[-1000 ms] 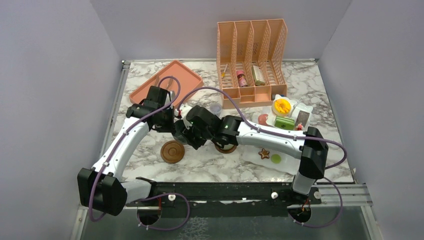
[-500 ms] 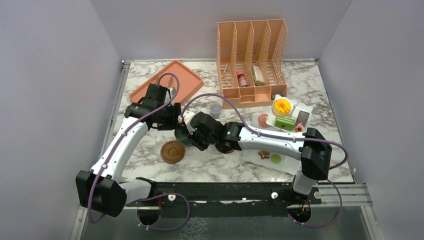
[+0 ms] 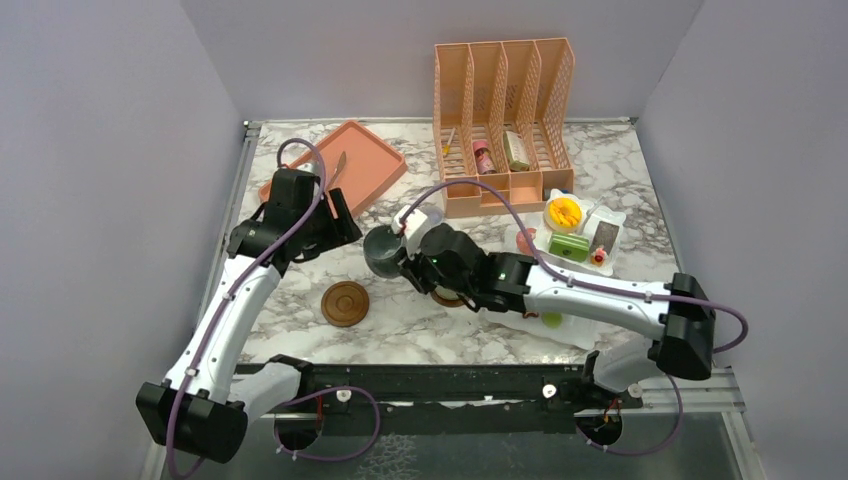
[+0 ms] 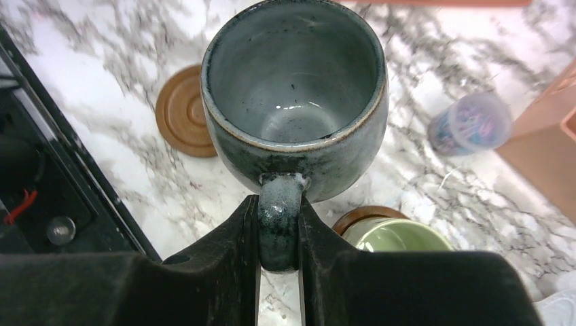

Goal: Serve the afternoon tea
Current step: Move the coaster to the center of the board.

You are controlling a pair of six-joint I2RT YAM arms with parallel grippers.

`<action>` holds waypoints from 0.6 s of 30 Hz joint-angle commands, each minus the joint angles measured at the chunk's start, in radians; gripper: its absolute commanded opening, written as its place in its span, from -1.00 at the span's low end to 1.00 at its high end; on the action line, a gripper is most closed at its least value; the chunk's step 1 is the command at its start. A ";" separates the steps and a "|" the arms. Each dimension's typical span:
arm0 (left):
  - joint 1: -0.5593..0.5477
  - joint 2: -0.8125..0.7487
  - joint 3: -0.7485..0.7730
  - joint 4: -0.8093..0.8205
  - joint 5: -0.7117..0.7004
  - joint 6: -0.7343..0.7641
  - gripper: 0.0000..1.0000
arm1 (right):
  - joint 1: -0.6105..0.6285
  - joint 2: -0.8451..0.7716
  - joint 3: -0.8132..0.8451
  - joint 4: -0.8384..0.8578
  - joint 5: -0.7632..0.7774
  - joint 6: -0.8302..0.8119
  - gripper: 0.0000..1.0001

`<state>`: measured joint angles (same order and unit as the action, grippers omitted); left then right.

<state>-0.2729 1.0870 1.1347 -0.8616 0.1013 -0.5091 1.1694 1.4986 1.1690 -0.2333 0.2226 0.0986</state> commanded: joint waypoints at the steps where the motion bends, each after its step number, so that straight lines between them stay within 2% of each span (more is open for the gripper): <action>1: 0.047 -0.067 -0.092 0.062 -0.094 -0.162 0.34 | 0.000 -0.122 -0.017 0.183 0.099 0.025 -0.98; 4: 0.083 -0.102 -0.193 0.089 -0.121 -0.281 0.33 | 0.001 -0.182 -0.041 0.199 0.097 0.014 -0.98; 7: 0.124 -0.111 -0.289 0.087 -0.148 -0.374 0.14 | 0.001 -0.239 -0.067 0.224 0.082 0.004 -0.98; 14: 0.147 -0.091 -0.415 0.082 -0.320 -0.406 -0.02 | 0.001 -0.300 -0.080 0.217 0.054 0.003 -0.98; 18: 0.149 -0.054 -0.456 0.126 -0.331 -0.403 -0.03 | 0.001 -0.325 -0.092 0.224 0.050 0.003 -0.98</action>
<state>-0.1318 1.0039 0.7113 -0.7902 -0.1497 -0.8829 1.1694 1.2366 1.0756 -0.1505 0.2718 0.1078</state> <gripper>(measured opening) 0.488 0.256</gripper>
